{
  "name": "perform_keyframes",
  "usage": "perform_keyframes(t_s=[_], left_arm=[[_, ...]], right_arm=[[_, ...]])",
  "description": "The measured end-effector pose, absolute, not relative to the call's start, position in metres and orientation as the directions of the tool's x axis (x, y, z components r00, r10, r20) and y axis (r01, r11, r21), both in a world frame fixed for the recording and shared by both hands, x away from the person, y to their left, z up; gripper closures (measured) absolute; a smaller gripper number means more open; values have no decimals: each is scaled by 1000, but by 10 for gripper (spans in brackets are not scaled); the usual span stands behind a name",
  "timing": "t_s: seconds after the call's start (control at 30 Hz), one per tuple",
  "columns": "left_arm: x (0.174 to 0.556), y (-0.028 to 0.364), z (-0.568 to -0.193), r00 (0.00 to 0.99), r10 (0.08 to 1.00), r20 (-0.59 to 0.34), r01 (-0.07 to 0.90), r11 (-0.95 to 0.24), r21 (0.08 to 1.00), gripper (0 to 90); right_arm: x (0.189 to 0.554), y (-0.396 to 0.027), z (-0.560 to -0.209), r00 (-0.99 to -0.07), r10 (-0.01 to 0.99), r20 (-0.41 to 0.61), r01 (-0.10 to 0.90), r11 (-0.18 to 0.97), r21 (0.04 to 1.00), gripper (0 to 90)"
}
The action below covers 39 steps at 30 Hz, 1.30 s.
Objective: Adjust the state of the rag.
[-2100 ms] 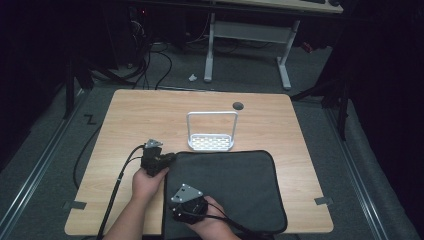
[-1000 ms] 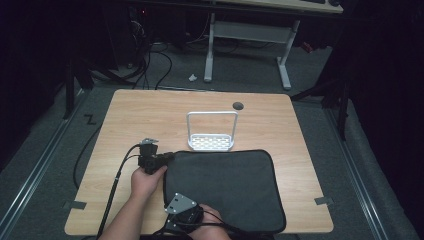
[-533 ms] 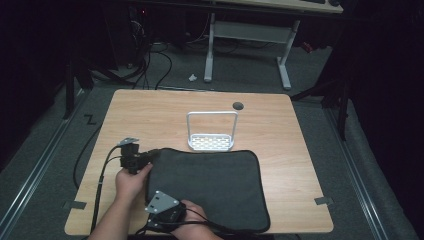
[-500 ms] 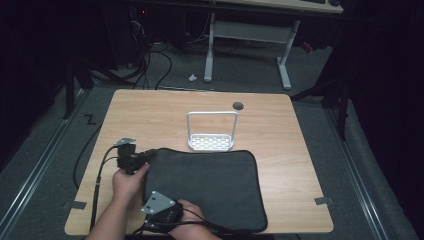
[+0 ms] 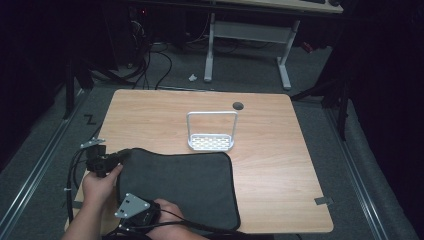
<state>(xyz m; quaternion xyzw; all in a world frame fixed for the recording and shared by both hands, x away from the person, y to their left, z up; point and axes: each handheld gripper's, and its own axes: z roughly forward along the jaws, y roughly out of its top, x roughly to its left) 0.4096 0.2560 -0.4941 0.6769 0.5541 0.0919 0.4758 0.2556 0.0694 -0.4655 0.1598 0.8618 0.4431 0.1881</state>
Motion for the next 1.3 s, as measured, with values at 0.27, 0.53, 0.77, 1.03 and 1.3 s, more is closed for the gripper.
perform_keyframes(t_s=[0.27,0.53,0.77,1.03,1.3], left_arm=[[420,200,-477,411,824,-389,644,40,764,829],[427,140,-470,432,819,-378,631,25,775,827],[429,94,-472,467,804,-368,627,-7,779,827],[427,55,-478,499,793,-351,623,-46,781,823],[428,20,-485,534,779,-328,629,-107,770,818]], right_arm=[[253,24,-450,-837,509,-201,113,519,847,821],[250,-48,-449,-769,604,-209,153,492,857,821],[245,-99,-458,-722,666,-187,212,470,857,818],[237,-136,-477,-685,707,-174,274,472,838,818],[228,-156,-489,-676,722,-150,320,470,823,807]])
